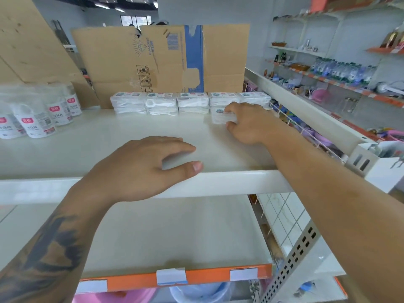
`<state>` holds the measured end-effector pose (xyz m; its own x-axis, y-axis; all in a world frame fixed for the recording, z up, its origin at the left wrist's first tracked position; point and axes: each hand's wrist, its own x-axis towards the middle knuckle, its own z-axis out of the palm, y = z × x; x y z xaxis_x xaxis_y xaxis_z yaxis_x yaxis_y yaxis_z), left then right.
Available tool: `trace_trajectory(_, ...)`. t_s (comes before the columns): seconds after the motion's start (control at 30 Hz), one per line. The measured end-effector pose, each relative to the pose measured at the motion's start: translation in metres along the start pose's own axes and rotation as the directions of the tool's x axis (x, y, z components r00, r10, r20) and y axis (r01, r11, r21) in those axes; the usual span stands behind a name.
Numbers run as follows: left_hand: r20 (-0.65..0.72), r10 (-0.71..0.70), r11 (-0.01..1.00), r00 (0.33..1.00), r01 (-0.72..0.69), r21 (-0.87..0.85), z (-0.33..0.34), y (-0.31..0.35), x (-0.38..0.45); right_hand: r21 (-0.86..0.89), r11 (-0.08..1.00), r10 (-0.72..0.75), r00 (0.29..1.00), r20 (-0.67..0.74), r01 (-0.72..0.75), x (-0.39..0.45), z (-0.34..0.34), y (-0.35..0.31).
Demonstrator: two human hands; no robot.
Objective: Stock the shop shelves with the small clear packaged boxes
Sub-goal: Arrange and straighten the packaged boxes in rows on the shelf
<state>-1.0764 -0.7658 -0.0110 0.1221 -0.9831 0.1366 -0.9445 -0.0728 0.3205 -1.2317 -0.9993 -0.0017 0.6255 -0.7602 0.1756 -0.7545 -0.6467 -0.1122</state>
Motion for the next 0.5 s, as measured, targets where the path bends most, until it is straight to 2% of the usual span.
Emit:
trace_trajectory(0.17,-0.03,-0.006,1.0,1.0,0.006,0.014,0.002,-0.002,0.001,0.069,0.998,0.007,0.998,0.059,-0.011,-0.001,-0.001,0.0)
trace_trajectory(0.33,-0.074,-0.013,1.0,0.997,0.016,0.027,0.005,-0.001,-0.002,0.0,1.0,0.01,0.996,0.092,-0.01,-0.013,-0.007,-0.005)
trace_trajectory(0.4,-0.131,-0.01,0.999,0.991,0.014,0.03,0.003,-0.004,-0.007,-0.016,1.0,0.005,0.999,0.047,-0.004,-0.027,-0.013,-0.017)
trace_trajectory(0.5,-0.261,0.051,0.992,0.964,-0.018,0.127,0.007,-0.003,-0.011,0.064,0.997,-0.038,0.997,-0.065,0.043,-0.055,-0.018,-0.037)
